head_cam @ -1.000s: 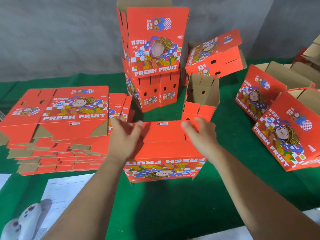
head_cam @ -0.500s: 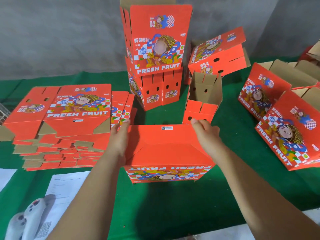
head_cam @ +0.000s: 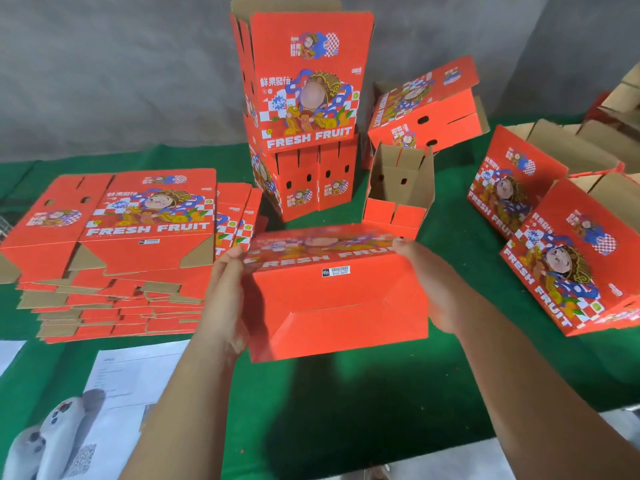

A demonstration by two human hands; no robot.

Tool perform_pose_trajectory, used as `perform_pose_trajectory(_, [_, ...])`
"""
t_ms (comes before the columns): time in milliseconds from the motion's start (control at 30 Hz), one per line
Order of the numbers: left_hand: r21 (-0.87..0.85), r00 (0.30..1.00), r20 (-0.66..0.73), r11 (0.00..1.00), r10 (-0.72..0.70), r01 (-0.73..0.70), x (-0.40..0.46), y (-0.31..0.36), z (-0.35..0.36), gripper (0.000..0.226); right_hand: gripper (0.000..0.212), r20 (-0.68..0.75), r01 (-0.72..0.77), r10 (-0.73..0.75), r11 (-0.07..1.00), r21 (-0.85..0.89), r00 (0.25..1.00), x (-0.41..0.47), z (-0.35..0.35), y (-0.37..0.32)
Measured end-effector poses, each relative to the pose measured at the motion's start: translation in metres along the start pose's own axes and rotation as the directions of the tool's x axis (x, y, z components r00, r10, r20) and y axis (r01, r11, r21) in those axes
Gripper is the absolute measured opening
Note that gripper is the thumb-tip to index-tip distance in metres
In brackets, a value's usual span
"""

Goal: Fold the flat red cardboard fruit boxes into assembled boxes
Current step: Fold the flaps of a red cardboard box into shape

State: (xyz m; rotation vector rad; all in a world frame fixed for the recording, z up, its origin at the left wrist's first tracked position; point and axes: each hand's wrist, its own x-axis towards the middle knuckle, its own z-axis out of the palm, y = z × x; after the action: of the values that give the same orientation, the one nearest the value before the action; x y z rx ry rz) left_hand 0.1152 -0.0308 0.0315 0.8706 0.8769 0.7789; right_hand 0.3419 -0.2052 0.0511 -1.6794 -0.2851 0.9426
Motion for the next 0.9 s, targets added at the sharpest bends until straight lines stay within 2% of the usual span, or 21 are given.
perform_pose_trajectory(67, [-0.098,0.997,0.047,0.994,0.056,-0.051,-0.008,0.004,-0.005,0.061,0.056,0.028,0.144,-0.148,0.983,0.115,0.989,-0.001,0.000,-0.001])
perform_pose_trajectory(133, [-0.035,0.992,0.108,0.997,-0.057,0.062,-0.013,0.010,-0.008,0.050,0.062,0.074,0.267,-0.282,0.948,0.171,0.956,-0.003,-0.003,0.000])
perform_pose_trajectory(200, [0.075,0.950,0.211,0.973,-0.229,0.218,-0.019,0.013,-0.010,0.036,0.062,0.124,0.343,-0.368,0.922,0.180,0.922,-0.003,-0.008,0.006])
perform_pose_trajectory(267, [0.148,0.926,0.265,0.961,-0.268,0.236,-0.019,0.009,-0.012,0.043,0.065,0.151,0.355,-0.389,0.911,0.208,0.909,-0.001,-0.015,0.008])
perform_pose_trajectory(367, [0.106,0.941,0.313,0.989,-0.130,0.101,-0.017,0.008,-0.014,0.066,0.066,0.181,0.380,-0.441,0.878,0.291,0.879,0.004,-0.027,0.011])
perform_pose_trajectory(467, [0.147,0.939,0.343,0.989,-0.025,-0.027,-0.018,0.013,-0.004,0.073,0.066,0.181,0.412,-0.465,0.871,0.268,0.866,0.008,-0.035,0.012])
perform_pose_trajectory(600, [0.190,0.934,0.357,0.980,-0.010,-0.062,-0.021,0.022,0.007,0.072,0.064,0.141,0.463,-0.499,0.857,0.226,0.855,0.007,-0.038,0.012])
perform_pose_trajectory(733, [0.184,0.946,0.316,0.974,0.068,-0.131,-0.021,0.052,0.000,0.062,0.068,0.162,0.553,-0.582,0.810,0.193,0.797,0.001,-0.030,0.006])
perform_pose_trajectory(833, [0.173,0.915,0.383,0.963,0.126,-0.205,-0.019,0.067,0.009,0.082,0.066,0.087,0.621,-0.653,0.746,0.240,0.752,0.001,-0.027,-0.009])
perform_pose_trajectory(900, [0.173,0.888,0.416,0.942,0.195,-0.287,-0.014,0.065,0.029,0.082,0.060,0.023,0.658,-0.685,0.707,0.258,0.728,0.008,-0.033,-0.023])
